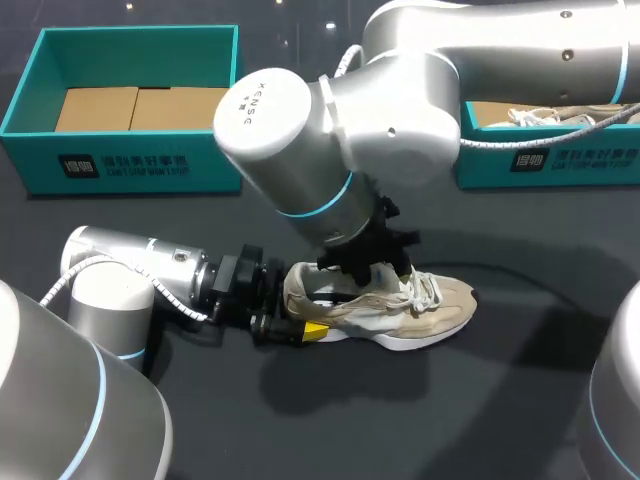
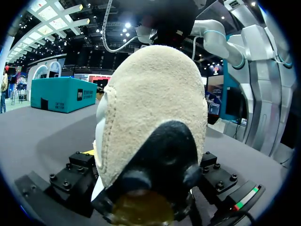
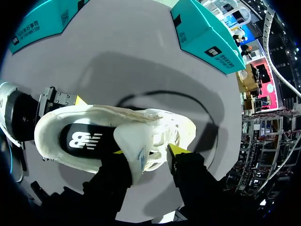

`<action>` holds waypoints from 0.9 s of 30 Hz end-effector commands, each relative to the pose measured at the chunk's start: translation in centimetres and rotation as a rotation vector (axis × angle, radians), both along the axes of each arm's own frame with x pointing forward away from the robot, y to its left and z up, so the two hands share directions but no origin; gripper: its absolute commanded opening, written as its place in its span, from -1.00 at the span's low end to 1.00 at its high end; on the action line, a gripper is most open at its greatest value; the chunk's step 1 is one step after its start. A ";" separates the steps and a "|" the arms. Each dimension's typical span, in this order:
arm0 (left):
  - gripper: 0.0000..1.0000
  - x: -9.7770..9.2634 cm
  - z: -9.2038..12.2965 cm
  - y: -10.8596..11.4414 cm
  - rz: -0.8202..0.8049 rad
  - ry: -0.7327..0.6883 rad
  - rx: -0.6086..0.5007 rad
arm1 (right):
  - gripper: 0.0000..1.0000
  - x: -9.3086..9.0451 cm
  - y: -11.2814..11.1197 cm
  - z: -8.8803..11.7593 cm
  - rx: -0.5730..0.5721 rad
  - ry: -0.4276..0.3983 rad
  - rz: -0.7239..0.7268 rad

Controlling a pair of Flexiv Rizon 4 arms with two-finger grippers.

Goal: Take the shoe out of the shoebox, open the shoe tongue, remove and reinsert the insole, then place the shoe into the shoebox

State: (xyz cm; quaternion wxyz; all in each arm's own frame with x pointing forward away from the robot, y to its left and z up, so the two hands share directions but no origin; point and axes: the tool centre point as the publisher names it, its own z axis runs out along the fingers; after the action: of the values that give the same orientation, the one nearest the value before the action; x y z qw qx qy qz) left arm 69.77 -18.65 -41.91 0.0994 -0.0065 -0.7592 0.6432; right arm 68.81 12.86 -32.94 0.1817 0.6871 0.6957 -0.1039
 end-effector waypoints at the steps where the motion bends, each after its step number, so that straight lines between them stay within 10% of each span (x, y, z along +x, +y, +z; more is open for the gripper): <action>1: -1.00 -0.1 -0.2 0.2 0.002 0.000 -0.001 | -0.32 -0.3 -0.5 0.2 0.079 -0.141 -0.363; 5: -1.00 -0.1 -0.2 0.2 0.002 0.000 -0.001 | -1.00 -0.2 -0.9 0.6 0.120 -0.123 -0.342; 27: -1.00 -0.1 -0.2 0.2 0.002 0.000 -0.001 | -1.00 0.1 -2.2 0.7 0.249 -0.069 -0.259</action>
State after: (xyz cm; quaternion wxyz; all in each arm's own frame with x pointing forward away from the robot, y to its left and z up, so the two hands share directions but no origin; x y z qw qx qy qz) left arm 69.77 -18.65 -41.91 0.0994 -0.0064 -0.7592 0.6432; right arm 69.24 10.61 -32.03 0.1004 0.7665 0.6340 -0.0217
